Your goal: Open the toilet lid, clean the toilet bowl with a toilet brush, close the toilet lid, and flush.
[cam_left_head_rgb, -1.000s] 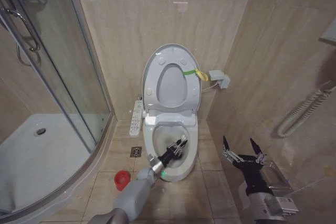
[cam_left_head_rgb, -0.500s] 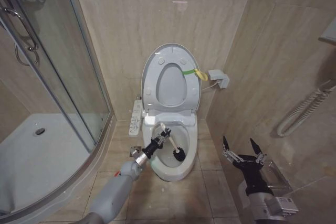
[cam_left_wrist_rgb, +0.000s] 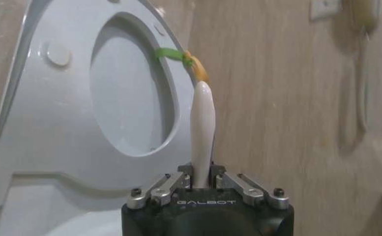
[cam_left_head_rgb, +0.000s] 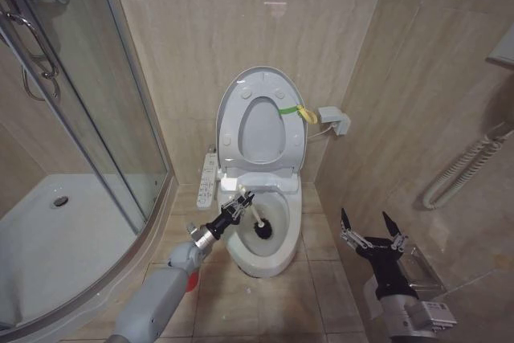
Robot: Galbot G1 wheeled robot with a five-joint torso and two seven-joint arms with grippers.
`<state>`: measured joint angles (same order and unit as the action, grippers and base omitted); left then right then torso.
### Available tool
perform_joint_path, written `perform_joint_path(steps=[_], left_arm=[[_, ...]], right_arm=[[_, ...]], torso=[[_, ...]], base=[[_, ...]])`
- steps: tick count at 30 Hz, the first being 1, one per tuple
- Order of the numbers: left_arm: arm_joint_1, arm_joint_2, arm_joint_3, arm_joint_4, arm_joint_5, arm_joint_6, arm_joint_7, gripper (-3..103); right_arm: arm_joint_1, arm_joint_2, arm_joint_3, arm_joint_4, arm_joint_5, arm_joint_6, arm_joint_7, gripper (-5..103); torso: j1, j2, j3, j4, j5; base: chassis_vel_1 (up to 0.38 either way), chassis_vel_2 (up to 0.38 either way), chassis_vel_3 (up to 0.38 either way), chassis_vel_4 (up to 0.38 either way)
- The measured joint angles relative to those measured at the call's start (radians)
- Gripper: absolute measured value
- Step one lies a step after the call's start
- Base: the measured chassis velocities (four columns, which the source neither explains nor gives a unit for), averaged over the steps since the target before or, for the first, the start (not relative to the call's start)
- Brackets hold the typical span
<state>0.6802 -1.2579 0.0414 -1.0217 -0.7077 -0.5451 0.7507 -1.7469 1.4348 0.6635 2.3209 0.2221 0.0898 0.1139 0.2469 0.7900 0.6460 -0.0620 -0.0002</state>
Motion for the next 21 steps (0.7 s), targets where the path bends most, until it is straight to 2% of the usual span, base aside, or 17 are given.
perform_joint_path(steps=[21], left_arm=[[-0.01, 0.125, 0.011, -0.165, 0.054, 0.009, -0.03, 16]], right_arm=[[0.0, 0.0, 0.0, 0.0, 0.0, 0.0, 0.0, 100]], torso=[[0.0, 0.0, 0.0, 0.0, 0.0001]], base=[[0.0, 0.0, 0.0, 0.0]])
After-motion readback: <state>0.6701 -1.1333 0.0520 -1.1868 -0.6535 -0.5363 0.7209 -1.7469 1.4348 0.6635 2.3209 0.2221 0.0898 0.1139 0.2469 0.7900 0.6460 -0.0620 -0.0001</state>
